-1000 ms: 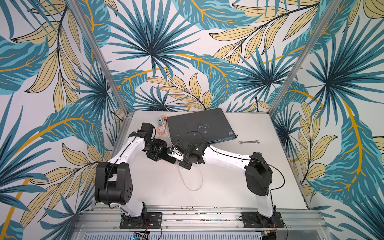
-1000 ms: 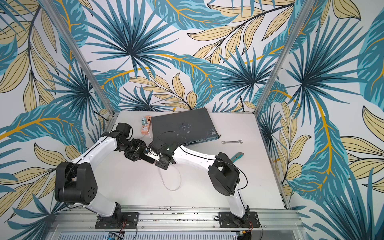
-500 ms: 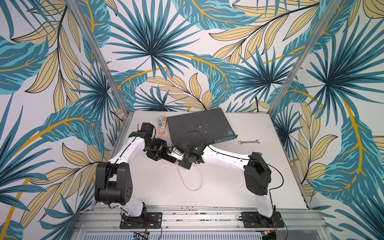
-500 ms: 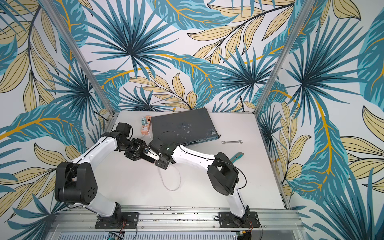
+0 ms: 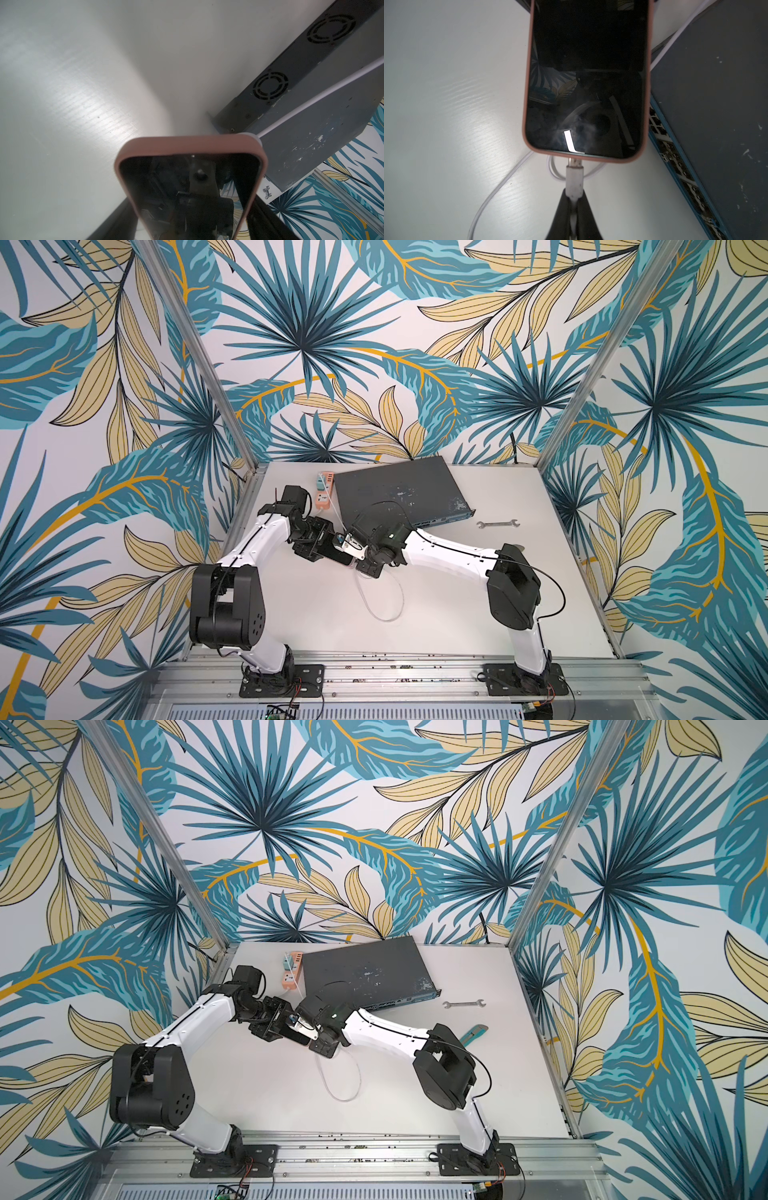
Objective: Plug the charging cable into the phone
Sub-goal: Insert the charging cable into the phone.
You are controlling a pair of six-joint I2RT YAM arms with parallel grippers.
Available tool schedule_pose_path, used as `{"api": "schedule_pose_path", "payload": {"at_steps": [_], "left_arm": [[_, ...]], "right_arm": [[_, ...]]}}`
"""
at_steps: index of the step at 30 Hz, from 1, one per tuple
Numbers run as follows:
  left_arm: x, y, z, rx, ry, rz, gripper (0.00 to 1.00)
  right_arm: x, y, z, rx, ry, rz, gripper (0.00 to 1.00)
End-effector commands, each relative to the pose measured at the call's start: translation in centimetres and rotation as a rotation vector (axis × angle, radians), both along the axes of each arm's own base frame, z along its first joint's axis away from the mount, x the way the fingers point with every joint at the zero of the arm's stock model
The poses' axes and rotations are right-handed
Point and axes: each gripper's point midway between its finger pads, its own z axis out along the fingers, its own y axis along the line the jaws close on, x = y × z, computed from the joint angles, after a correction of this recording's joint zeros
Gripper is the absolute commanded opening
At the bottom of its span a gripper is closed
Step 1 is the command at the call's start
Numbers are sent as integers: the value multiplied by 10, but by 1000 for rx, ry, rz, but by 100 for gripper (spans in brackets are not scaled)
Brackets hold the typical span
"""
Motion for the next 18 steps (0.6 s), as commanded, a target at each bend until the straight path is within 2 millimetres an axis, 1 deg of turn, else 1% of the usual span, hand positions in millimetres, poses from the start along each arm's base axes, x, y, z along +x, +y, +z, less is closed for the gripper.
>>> {"api": "schedule_pose_path", "payload": {"at_steps": [1, 11, 18], "left_arm": [[2, -13, 8, -44, -20, -23, 0], [-1, -13, 5, -52, -9, -12, 0], [-3, -14, 3, -59, -3, -4, 0]], "right_arm": [[0, 17, -2, 43, 17, 6, 0], [14, 32, 14, 98, -20, -39, 0], [23, 35, 25, 124, -66, -66, 0]]}}
